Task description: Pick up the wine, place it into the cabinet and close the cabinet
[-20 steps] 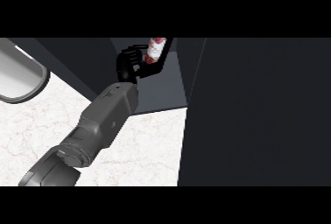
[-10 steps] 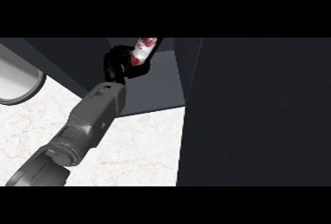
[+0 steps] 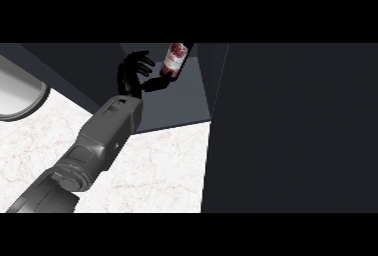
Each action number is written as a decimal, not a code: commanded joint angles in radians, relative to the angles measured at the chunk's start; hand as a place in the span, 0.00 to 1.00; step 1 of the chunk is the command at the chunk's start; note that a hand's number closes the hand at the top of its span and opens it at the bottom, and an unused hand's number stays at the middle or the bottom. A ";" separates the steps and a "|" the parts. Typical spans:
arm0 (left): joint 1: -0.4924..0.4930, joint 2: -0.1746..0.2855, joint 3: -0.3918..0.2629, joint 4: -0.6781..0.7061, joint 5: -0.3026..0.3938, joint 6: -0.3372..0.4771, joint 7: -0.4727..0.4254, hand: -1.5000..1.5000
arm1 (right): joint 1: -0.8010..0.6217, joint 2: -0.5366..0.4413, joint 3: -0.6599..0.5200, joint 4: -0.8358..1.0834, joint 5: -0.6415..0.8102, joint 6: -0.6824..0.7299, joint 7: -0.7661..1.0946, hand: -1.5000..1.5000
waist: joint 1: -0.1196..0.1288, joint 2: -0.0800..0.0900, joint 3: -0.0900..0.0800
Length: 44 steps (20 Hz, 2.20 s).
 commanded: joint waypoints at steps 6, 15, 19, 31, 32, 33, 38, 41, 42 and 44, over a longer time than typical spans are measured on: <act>0.051 0.067 -0.008 0.013 -0.011 -0.067 0.026 0.00 | 0.001 0.001 -0.003 -0.023 -0.010 -0.004 0.004 0.00 | 0.008 0.004 -0.004; 0.016 0.067 -0.022 0.011 -0.027 -0.104 -0.003 0.00 | -0.005 -0.001 -0.018 -0.016 -0.027 -0.004 0.005 0.00 | 0.021 -0.009 -0.002; 0.012 0.088 -0.047 -0.007 -0.050 -0.249 -0.002 0.00 | 0.019 0.016 -0.004 -0.028 -0.014 -0.020 0.010 0.00 | 0.035 -0.018 -0.002; 0.038 0.011 0.089 -0.182 0.074 -0.655 -0.208 0.00 | 0.004 -0.003 0.004 -0.021 0.036 -0.055 0.033 0.00 | 0.123 -0.053 -0.002; 0.008 0.043 0.096 -0.178 0.077 -0.675 -0.176 0.00 | -0.052 -0.021 -0.013 -0.043 0.043 -0.100 0.095 0.00 | 0.121 -0.059 -0.002; -0.006 0.045 0.090 -0.194 0.073 -0.706 -0.132 0.00 | -0.003 -0.048 -0.043 -0.055 0.018 -0.059 0.081 0.00 | 0.137 -0.066 0.000; 0.061 -0.045 0.067 -0.264 0.042 -0.680 -0.133 0.00 | 0.027 -0.042 -0.024 -0.142 0.040 -0.114 0.145 0.00 | 0.168 -0.080 0.001; 0.042 -0.026 0.057 -0.354 0.031 -0.646 -0.065 0.00 | -0.003 -0.059 -0.044 -0.067 0.050 -0.106 0.116 0.00 | 0.191 -0.087 0.002; 0.084 -0.047 0.043 -0.376 0.012 -0.630 -0.089 0.00 | 0.079 -0.033 -0.011 -0.139 0.060 -0.113 0.124 0.00 | 0.182 -0.084 0.002; 0.080 -0.064 0.034 -0.443 -0.003 -0.603 -0.052 0.00 | -0.012 -0.036 0.017 -0.067 0.098 -0.144 0.132 0.00 | 0.184 -0.081 0.001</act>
